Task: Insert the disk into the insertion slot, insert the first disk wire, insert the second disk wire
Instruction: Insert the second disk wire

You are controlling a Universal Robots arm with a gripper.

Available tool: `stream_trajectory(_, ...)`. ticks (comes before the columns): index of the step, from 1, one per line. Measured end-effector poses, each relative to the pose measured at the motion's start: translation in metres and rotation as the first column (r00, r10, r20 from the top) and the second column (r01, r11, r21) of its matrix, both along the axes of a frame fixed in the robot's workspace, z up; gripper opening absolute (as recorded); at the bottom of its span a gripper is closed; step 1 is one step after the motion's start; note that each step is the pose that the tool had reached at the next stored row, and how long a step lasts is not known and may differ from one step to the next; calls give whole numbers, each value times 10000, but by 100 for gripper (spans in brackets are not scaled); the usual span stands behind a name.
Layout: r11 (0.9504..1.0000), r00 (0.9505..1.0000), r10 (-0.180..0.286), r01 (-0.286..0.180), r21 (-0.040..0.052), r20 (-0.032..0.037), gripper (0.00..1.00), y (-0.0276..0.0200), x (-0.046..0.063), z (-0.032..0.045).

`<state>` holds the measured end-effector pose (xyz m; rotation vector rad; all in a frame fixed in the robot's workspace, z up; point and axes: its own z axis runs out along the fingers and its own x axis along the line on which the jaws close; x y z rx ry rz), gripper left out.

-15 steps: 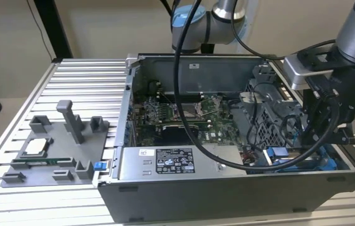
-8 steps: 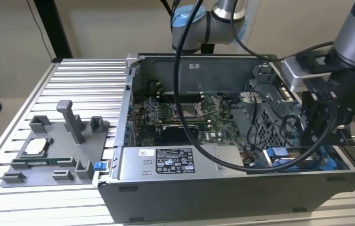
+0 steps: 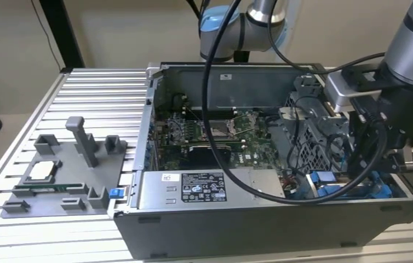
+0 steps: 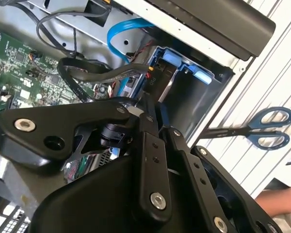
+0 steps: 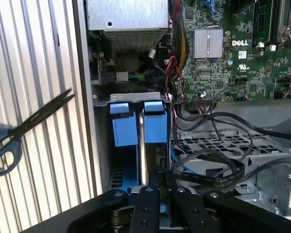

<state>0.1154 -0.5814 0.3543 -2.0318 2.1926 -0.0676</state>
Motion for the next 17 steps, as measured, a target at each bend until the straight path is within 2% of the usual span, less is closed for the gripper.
stream_trajectory(12, 9997, 10000, 0, 0, 255, 9, 0, 6, 7, -67)
stream_trajectory(17, 9996, 10000, -2, 1, 296, 8, 0, 6, 22, -81)
